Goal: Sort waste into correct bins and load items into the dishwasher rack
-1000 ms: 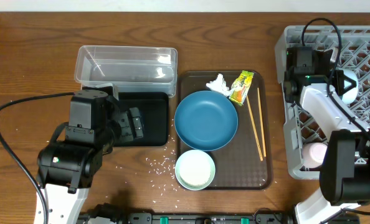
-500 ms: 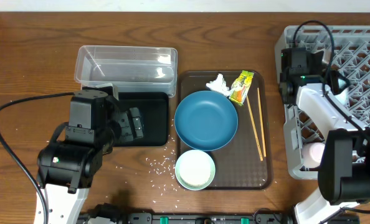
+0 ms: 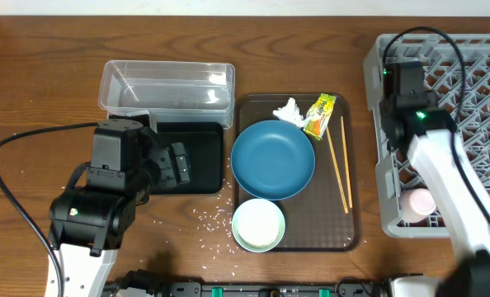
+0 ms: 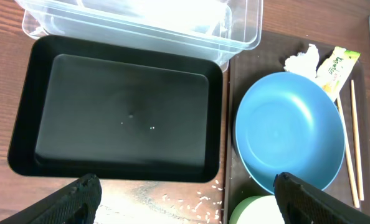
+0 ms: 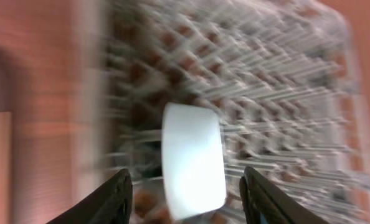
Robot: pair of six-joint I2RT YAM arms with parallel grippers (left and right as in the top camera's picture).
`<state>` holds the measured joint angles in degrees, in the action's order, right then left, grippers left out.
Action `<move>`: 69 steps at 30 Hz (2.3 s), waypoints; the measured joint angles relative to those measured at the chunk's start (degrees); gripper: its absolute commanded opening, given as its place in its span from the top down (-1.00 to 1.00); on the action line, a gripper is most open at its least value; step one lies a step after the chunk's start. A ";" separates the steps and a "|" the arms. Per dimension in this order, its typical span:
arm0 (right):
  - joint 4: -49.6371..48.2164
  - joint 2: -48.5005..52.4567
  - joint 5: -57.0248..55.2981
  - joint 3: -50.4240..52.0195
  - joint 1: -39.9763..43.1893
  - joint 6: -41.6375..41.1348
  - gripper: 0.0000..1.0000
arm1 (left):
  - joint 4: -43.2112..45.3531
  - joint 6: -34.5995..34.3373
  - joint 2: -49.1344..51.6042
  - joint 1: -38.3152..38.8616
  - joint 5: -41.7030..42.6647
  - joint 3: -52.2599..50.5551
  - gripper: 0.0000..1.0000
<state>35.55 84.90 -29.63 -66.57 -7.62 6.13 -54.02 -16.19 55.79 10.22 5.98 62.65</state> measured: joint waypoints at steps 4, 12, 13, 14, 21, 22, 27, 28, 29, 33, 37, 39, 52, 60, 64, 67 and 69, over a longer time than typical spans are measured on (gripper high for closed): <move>3.98 -6.25 14.03 -0.04 -3.13 -4.63 -0.02 | 0.00 0.00 0.00 0.00 0.00 0.00 -0.82; 10.99 -0.52 31.98 0.00 -9.35 -16.70 0.17 | 0.00 0.00 0.00 0.00 0.00 0.00 -0.82; 11.39 1.14 32.44 0.00 -9.53 -17.90 0.20 | 0.00 0.00 0.00 0.00 0.00 0.00 -0.82; 11.43 3.28 32.87 0.09 -9.64 -19.30 0.20 | 0.00 -0.02 0.00 0.00 0.00 0.00 -0.82; 9.46 12.44 36.63 0.55 -9.66 -22.82 0.19 | 0.00 0.00 0.07 0.00 0.00 0.00 -0.82; 9.53 13.27 35.58 0.57 -9.66 -23.82 0.23 | 0.00 0.00 0.07 0.00 0.00 0.00 -0.82; 9.09 18.21 32.04 0.57 -9.64 -25.94 0.30 | 0.02 0.00 0.09 0.00 0.00 0.00 -0.82; 9.07 19.54 31.17 0.59 -9.64 -26.12 0.30 | 0.00 0.00 0.09 0.00 0.00 0.00 -0.82; 9.03 20.65 30.56 0.59 -9.64 -26.16 0.34 | 0.00 0.00 0.11 0.00 0.00 0.00 -0.82; 9.20 23.37 28.50 0.37 -9.64 -26.45 0.81 | 0.02 0.00 0.11 0.00 0.00 0.00 -0.82; 9.79 23.41 27.12 0.28 -9.57 -26.73 0.97 | -0.02 0.00 0.15 0.00 0.00 0.00 -0.82; 10.32 23.28 27.15 0.22 -9.55 -26.73 0.97 | 0.00 0.00 0.15 0.00 0.00 0.00 -0.82; 13.11 0.20 22.99 0.24 -8.35 -21.62 0.98 | 0.00 0.00 0.15 0.00 0.00 0.00 -0.81; 3.21 -3.23 11.96 0.15 -2.86 -10.16 0.98 | 0.00 0.00 0.15 0.00 0.00 0.00 -0.82; -2.69 -0.02 10.88 0.15 1.90 -6.82 0.97 | 0.00 0.00 0.15 0.00 0.00 0.00 -0.82; -3.85 2.45 11.45 0.15 4.68 -5.01 0.84 | 0.00 0.00 0.15 0.00 0.00 0.00 -0.82; -3.85 3.76 11.69 0.15 5.09 -4.15 0.42 | 0.02 0.00 0.15 0.00 0.00 0.00 -0.82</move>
<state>31.70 88.66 -17.93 -66.41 -2.52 1.98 -54.00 -16.19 55.94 10.22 5.98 62.65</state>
